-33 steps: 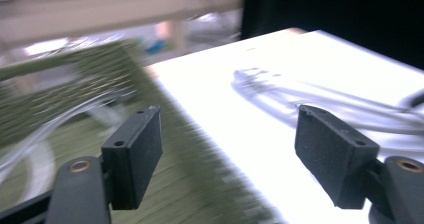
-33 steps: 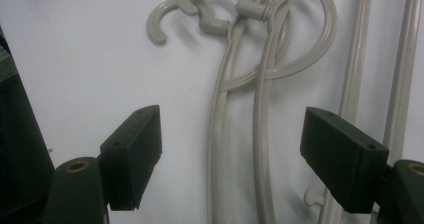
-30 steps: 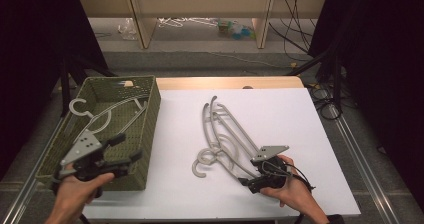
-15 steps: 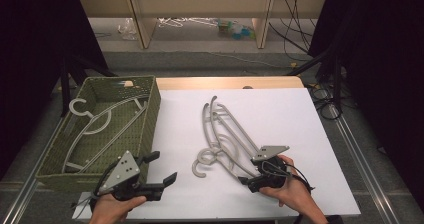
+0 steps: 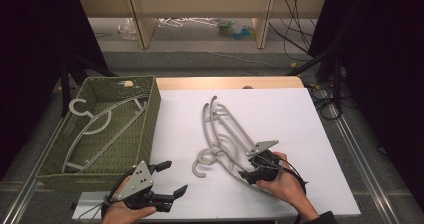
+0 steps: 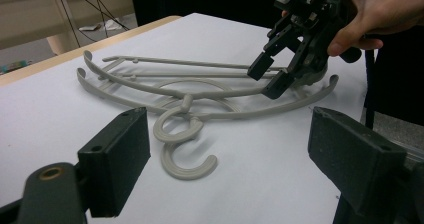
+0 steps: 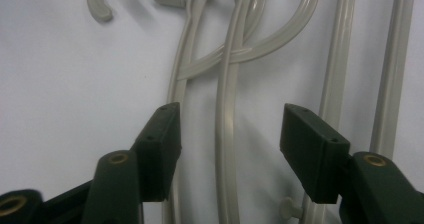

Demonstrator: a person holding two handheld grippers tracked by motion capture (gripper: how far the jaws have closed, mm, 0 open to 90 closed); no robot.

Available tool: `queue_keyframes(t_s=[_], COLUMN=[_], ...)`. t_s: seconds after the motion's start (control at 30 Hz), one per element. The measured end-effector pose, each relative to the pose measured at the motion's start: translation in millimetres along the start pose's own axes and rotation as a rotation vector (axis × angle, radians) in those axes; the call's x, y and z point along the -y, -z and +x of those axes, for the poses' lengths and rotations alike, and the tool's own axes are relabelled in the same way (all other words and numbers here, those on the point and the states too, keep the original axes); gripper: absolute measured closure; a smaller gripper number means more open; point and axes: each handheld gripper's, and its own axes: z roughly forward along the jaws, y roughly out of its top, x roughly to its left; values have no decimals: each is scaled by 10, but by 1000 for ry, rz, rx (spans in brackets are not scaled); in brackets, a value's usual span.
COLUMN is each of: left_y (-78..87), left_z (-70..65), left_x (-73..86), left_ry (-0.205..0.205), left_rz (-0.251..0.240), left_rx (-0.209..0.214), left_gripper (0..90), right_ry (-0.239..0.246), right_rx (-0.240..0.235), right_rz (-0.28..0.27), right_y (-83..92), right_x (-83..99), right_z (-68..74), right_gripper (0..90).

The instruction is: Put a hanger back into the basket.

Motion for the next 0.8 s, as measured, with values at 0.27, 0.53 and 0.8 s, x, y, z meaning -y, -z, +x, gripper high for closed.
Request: queue_keyframes(t_s=[0.27,0.53,0.8], left_y=[-11,-18,-42], left_z=[-8,-2,-37], left_x=[24,35,46], left_ry=[-4,-11,-19], left_rz=[24,50,69], left_rx=[-1,12,30], left_gripper=[172,179,182], right_ry=[34,75,62], right_rx=[7,29,22], right_rz=[35,103,130], right_y=[-79,-264,-329], right_x=[-80,-202,-278], right_z=[2,14,16], right_gripper=[545,595,668])
